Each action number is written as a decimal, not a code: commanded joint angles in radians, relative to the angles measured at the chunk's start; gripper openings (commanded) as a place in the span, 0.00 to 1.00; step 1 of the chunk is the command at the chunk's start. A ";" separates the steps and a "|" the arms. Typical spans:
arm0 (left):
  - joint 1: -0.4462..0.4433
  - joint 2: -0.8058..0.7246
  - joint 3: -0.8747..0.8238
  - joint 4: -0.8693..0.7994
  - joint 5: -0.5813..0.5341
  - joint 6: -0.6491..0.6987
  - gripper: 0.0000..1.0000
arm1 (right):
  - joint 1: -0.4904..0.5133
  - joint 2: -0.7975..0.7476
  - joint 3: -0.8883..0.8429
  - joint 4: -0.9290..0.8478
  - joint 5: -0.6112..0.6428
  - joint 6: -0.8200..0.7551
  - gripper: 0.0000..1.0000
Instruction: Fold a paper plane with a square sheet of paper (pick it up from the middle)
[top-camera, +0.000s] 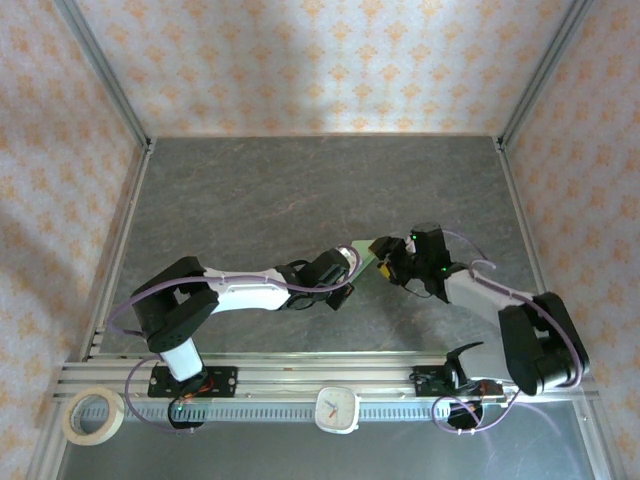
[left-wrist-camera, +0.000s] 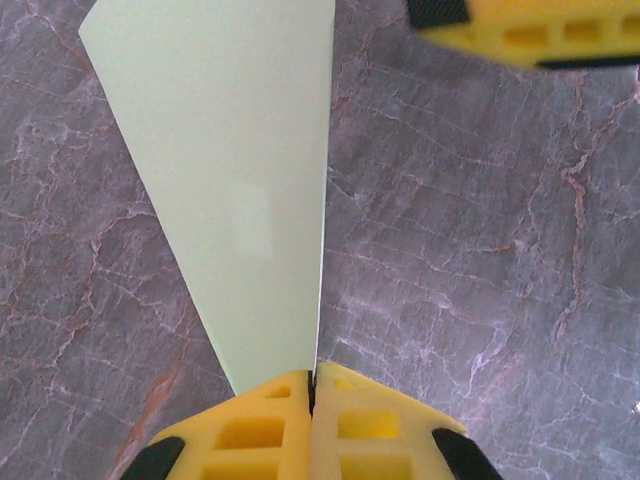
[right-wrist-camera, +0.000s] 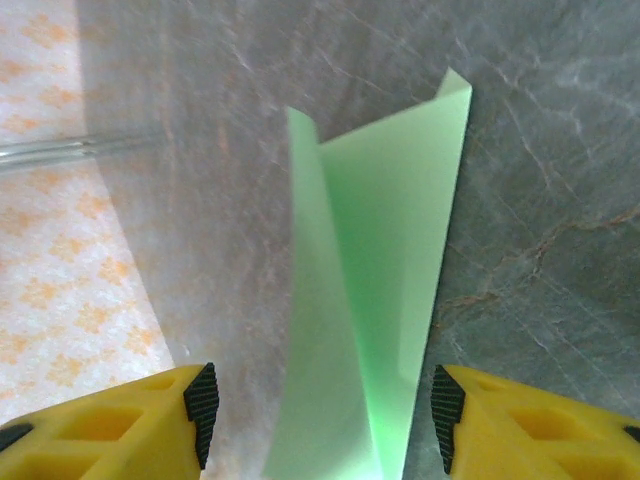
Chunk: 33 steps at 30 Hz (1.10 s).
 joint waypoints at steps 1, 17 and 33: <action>0.002 0.025 0.020 -0.031 -0.044 0.056 0.02 | 0.027 0.050 0.050 0.041 -0.026 0.011 0.61; -0.059 0.060 0.058 -0.100 -0.208 0.162 0.03 | 0.051 0.181 0.101 0.006 -0.044 -0.042 0.26; -0.109 0.073 0.044 -0.104 -0.380 0.205 0.24 | 0.053 0.168 0.103 0.009 -0.063 -0.051 0.00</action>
